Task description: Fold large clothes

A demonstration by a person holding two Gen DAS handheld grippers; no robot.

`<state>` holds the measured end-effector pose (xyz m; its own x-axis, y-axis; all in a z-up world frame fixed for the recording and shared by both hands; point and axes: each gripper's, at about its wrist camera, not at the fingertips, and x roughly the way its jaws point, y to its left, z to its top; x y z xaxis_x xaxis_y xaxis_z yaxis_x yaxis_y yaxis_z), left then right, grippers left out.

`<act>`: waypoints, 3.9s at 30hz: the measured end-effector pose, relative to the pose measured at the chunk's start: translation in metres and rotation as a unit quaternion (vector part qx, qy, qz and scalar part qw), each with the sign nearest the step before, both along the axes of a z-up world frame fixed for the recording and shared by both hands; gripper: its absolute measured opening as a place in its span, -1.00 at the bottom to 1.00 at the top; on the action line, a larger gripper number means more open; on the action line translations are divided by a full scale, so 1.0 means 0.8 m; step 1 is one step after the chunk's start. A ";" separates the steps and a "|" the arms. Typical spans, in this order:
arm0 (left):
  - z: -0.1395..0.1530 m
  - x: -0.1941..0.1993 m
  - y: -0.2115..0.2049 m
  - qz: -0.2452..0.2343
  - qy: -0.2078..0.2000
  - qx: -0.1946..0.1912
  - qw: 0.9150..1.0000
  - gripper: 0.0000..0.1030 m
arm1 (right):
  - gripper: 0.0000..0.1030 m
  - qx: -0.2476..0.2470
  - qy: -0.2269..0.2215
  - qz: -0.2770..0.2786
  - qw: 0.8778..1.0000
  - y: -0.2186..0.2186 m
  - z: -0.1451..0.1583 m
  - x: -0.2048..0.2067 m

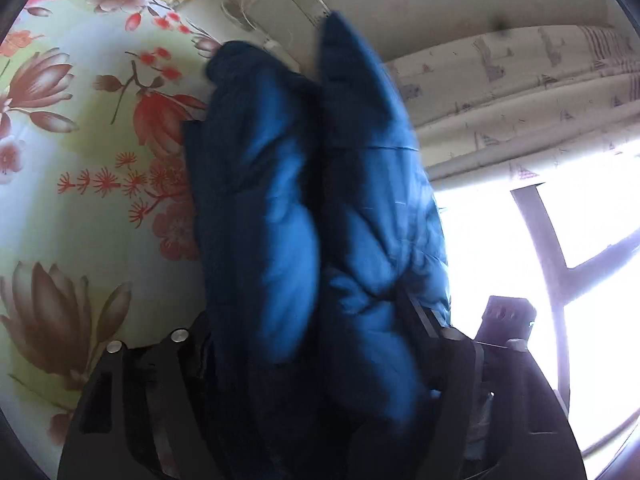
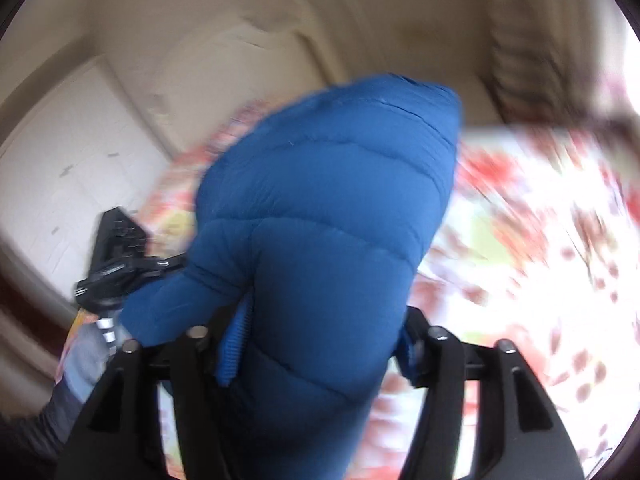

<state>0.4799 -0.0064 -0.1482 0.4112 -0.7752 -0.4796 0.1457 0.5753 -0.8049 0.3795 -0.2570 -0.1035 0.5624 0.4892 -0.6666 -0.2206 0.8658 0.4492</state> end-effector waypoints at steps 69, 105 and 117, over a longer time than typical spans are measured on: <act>0.146 -0.381 -0.082 0.196 -0.272 0.422 0.842 0.91 | 0.96 -0.205 -0.244 -0.191 0.928 0.101 0.085 -0.383; 0.149 -0.383 -0.085 0.190 -0.277 0.432 0.837 0.91 | 0.96 -0.201 -0.240 -0.192 0.930 0.107 0.084 -0.384; 0.160 -0.372 -0.086 0.188 -0.283 0.427 0.838 0.91 | 0.96 -0.202 -0.245 -0.193 0.928 0.111 0.095 -0.379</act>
<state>0.1820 -0.0751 -0.0205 0.8981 -0.0122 -0.4397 0.0432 0.9972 0.0606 0.0764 -0.1683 -0.0274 0.9278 -0.0470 -0.3701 0.0497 0.9988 -0.0022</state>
